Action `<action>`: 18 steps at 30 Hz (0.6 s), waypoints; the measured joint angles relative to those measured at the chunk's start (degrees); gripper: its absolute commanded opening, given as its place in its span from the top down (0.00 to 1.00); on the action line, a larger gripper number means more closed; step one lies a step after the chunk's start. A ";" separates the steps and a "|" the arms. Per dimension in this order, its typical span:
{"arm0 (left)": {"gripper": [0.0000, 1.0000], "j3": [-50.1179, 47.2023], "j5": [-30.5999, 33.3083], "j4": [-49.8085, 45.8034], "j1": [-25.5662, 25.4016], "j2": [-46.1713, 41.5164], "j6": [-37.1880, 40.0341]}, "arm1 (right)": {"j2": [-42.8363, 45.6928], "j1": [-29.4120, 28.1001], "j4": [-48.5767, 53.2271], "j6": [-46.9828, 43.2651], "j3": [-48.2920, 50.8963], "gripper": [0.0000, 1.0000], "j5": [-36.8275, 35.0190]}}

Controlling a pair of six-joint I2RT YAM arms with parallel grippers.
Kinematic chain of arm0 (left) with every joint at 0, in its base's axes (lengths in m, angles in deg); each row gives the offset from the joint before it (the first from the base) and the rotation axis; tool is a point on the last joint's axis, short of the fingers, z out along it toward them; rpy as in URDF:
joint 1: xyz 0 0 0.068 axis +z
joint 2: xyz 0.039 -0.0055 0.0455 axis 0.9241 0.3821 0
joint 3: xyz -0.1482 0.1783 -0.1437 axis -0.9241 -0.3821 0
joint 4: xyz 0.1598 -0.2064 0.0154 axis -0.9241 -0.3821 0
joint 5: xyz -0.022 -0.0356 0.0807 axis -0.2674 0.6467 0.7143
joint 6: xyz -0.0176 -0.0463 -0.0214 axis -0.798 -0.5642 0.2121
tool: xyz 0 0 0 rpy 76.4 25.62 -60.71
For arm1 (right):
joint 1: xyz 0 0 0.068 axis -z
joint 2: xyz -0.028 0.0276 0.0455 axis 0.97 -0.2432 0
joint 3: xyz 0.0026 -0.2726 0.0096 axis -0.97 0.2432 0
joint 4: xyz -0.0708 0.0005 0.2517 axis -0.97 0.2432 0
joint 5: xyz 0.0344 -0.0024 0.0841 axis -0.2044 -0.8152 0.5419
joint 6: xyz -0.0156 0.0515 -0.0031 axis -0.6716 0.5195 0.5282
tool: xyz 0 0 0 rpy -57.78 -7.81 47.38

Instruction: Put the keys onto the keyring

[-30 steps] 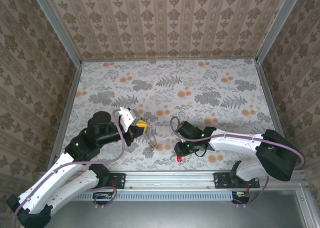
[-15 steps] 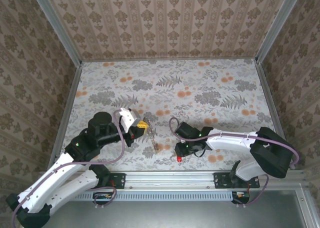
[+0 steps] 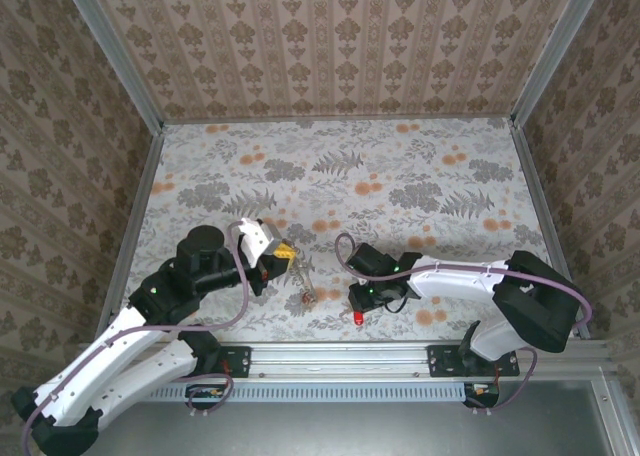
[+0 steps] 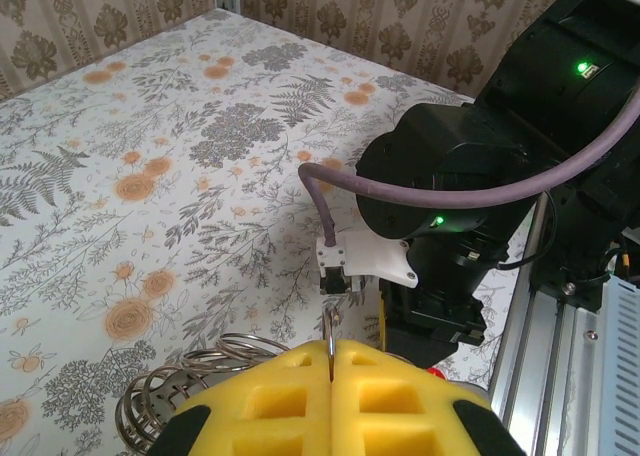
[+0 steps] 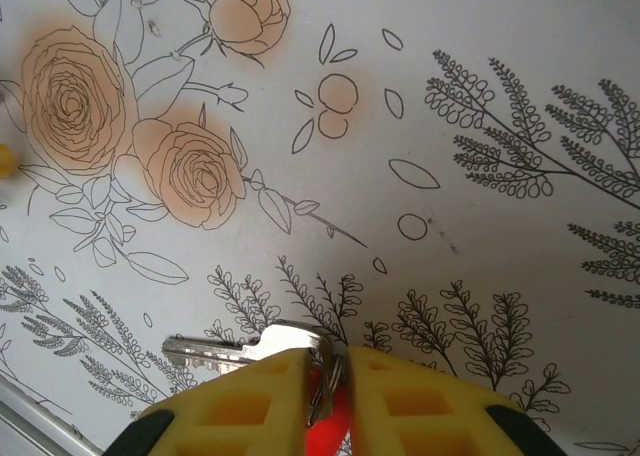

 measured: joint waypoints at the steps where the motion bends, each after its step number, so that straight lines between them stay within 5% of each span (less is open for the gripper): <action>1: 1.00 0.00 0.02 -0.09 -0.02 0.00 0.00 | 0.00 0.00 0.02 -0.02 0.00 0.82 0.00; 13: 1.00 0.00 0.66 -1.03 -0.39 0.02 0.00 | 0.22 -0.61 0.13 -0.59 -0.15 1.00 -0.20; 18: 1.00 0.04 0.35 -1.11 -0.44 0.46 0.04 | 7.63 -2.27 0.44 -5.09 -0.13 1.00 -0.63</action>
